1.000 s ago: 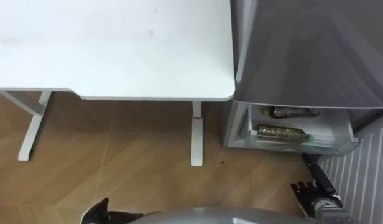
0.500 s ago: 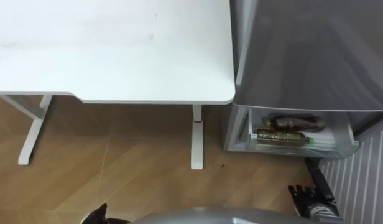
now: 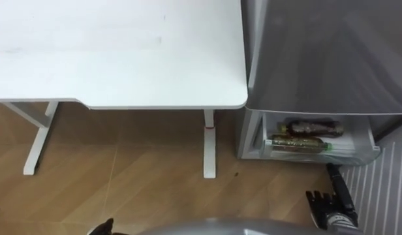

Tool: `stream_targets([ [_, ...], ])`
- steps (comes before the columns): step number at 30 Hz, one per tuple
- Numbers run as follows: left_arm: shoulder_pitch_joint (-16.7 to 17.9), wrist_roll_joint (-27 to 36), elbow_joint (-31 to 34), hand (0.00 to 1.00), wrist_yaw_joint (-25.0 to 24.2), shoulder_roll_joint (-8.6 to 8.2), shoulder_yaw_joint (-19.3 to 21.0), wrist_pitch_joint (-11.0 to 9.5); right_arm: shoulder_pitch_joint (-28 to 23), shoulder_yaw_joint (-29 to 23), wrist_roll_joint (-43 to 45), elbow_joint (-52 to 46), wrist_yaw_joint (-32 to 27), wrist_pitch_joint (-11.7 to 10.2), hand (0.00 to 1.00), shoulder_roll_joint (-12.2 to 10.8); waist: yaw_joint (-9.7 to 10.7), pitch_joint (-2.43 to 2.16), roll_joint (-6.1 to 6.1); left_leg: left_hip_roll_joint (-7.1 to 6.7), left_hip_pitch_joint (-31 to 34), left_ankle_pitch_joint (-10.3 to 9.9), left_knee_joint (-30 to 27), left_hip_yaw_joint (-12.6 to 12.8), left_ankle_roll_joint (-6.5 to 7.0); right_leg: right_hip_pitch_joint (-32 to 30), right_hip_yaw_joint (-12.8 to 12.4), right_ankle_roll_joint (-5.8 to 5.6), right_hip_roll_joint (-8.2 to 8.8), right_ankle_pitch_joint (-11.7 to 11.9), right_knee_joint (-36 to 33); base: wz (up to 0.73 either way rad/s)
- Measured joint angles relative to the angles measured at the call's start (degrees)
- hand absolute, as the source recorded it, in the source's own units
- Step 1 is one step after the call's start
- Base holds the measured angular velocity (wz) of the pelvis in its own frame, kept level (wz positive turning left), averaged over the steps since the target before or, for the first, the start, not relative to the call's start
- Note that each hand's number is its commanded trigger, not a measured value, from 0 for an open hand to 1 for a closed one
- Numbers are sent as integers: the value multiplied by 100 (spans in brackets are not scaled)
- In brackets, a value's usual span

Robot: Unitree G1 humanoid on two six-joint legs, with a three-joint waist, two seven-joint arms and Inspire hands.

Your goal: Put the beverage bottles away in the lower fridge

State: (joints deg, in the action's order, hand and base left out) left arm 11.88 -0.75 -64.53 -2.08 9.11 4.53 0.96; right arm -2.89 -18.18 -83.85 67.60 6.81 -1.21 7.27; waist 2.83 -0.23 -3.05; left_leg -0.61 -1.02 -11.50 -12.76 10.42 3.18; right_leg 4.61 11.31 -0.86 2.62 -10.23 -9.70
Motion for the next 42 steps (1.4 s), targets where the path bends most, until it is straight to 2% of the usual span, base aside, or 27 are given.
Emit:
stream_targets([
  [1,-4,10,-19,0,-5,2,-13,-4,29,1,-37,0,7,-1,0,13,-3,-9,-13,0,71,-4,-34,0,6,-77,12,10,14,-13,-52,0],
  [2,-85,-5,-115,0,-12,1,-26,-2,149,-12,-124,0,10,-12,0,36,-17,-6,-81,1,254,-9,-132,-5,15,-267,22,16,42,-62,-245,6],
  [3,-204,0,-208,0,-17,3,-27,3,322,-14,-130,17,16,-14,0,53,0,28,-108,-9,450,-9,-263,-26,21,-504,51,18,95,-138,-494,9],
  [4,-256,-1,-224,0,-17,6,-27,3,439,-24,-129,71,30,-12,0,62,0,41,-117,-13,551,-7,-335,-28,25,-656,63,27,126,-179,-646,9],
  [6,-503,4,-377,0,-15,30,-52,-34,1031,-93,-119,450,120,0,0,123,-16,148,-171,-28,990,-21,-680,-23,49,-1216,44,51,229,-338,-1241,7],
  [7,-576,4,-436,0,-16,27,-56,-39,1160,-134,-126,523,160,0,0,146,-16,179,-196,-23,1119,-40,-784,-24,78,-1375,26,59,244,-372,-1380,0],
  [9,-794,9,-635,0,-11,30,-154,-84,1529,-175,-240,615,221,-29,0,192,-145,212,-257,-37,1686,-57,-1154,10,100,-2021,-49,102,341,-501,-1940,0],
  [13,-949,6,-870,0,-8,78,-167,-127,1938,-228,-285,800,252,-41,0,217,-208,218,-282,-23,2511,-91,-1723,22,127,-2923,-121,190,445,-688,-2667,7],
  [15,-933,24,-992,0,-12,144,-286,-136,2096,-227,-287,856,255,-41,0,294,-331,224,-249,-20,2993,-147,-2059,25,74,-3474,-202,227,532,-848,-3126,2],
  [18,-882,84,-986,0,-5,256,-680,-117,2339,-207,-384,866,253,-97,0,519,-419,220,-212,-5,3683,-136,-2489,21,56,-4182,-239,299,572,-862,-3582,1],
  [19,-888,123,-985,0,-4,273,-742,-113,2388,-196,-400,855,253,-121,0,566,-461,221,-198,-5,3822,-136,-2555,18,56,-4323,-242,323,588,-858,-3668,4],
  [21,-950,139,-967,0,13,291,-831,-89,2597,-164,-392,857,183,-153,0,801,-504,224,-163,12,4323,-136,-2805,2,58,-4816,-243,373,627,-837,-3935,11],
  [23,-961,165,-974,0,18,308,-918,-87,2759,-108,-376,830,118,-208,0,942,-557,222,-153,89,4630,-138,-3004,13,60,-5118,-242,406,628,-832,-4099,2],
  [27,-1060,358,-962,0,22,402,-1189,-98,3096,126,-367,676,-102,-376,0,1182,-649,209,-84,90,5276,-140,-3381,-10,62,-5754,-243,463,688,-857,-4491,7],
  [32,-1071,366,-793,0,16,513,-1440,-22,3333,359,-271,415,-390,-438,0,1340,-728,204,-66,93,5811,-152,-3768,-128,78,-6200,-184,521,710,-889,-4804,8],
  [36,-1109,404,-514,0,71,647,-1530,-75,3568,631,-251,57,-565,-514,0,1632,-780,202,-66,69,6220,-246,-4243,-124,151,-6588,-190,535,821,-1057,-5296,8],
  [42,-1017,680,-229,0,194,701,-1787,-101,3733,828,-227,-143,-1013,-517,0,1738,-787,202,-27,94,6490,-372,-4483,-16,217,-6916,-324,508,842,-1143,-5553,-2],
])
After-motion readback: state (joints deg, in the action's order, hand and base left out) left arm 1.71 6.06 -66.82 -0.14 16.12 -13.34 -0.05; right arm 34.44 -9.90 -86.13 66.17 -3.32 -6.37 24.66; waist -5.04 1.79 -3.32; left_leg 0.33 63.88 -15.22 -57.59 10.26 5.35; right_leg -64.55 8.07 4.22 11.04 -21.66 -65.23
